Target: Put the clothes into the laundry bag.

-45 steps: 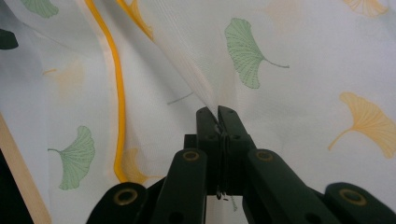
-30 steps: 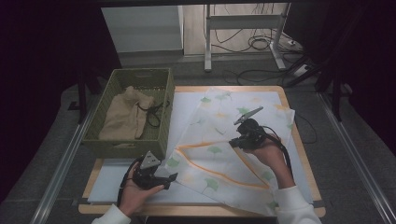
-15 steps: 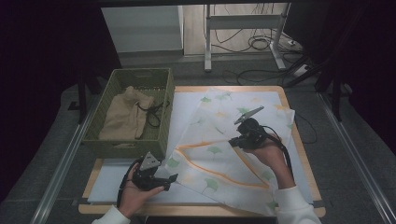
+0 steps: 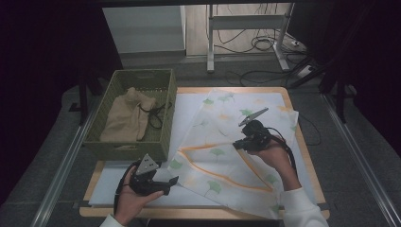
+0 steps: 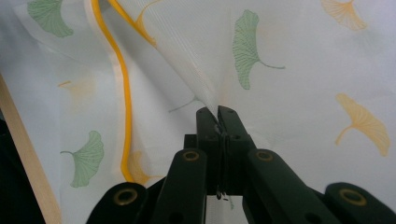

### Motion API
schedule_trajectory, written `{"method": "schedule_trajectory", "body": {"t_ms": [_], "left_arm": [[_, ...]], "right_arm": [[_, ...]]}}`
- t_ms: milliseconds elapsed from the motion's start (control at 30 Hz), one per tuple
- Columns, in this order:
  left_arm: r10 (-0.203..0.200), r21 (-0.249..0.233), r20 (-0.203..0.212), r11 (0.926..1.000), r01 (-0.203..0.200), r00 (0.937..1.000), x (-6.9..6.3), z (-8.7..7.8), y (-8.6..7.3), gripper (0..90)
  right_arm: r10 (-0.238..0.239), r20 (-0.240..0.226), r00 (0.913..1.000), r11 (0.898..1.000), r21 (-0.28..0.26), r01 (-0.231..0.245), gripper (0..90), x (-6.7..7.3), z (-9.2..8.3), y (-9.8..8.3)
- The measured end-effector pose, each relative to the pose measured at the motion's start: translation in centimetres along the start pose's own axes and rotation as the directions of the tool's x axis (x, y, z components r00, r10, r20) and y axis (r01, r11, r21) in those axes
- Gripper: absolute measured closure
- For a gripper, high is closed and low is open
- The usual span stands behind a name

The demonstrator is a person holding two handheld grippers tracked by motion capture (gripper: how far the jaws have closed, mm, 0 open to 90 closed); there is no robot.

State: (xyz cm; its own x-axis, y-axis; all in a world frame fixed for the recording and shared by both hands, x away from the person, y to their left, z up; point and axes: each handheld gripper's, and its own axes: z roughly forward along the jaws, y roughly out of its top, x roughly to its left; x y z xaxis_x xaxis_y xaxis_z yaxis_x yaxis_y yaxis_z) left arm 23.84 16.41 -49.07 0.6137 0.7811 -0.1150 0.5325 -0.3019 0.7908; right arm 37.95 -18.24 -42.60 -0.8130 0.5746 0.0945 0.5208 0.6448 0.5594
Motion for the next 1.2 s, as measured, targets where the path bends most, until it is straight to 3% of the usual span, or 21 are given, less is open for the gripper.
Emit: {"method": "schedule_trajectory", "body": {"t_ms": [367,733,1100,1200], "left_arm": [[-0.023,0.011,0.058,0.9997,0.022,0.9981,0.6,-0.7,2.6,17.3],[-0.012,-0.004,0.062,0.9999,0.012,0.998,0.7,-1.5,4.5,18.1],[-0.033,-0.023,0.058,0.9991,0.035,0.9978,1.8,-2.5,6.1,18.1],[-0.023,-0.028,0.045,0.9993,0.024,0.9987,2.0,-2.6,6.7,18.1]], "right_arm": [[-0.002,0.002,1.0,1.0,-0.001,0.002,87.4,0.0,-0.1,0.1],[-0.004,0.01,0.9999,1.0,-0.006,0.004,87.4,0.2,-0.3,0.1],[-0.008,0.013,0.9999,1.0,-0.005,0.008,87.4,0.4,-0.3,0.1],[-0.008,0.014,0.9999,1.0,-0.006,0.008,87.4,0.4,-0.3,0.1]]}}
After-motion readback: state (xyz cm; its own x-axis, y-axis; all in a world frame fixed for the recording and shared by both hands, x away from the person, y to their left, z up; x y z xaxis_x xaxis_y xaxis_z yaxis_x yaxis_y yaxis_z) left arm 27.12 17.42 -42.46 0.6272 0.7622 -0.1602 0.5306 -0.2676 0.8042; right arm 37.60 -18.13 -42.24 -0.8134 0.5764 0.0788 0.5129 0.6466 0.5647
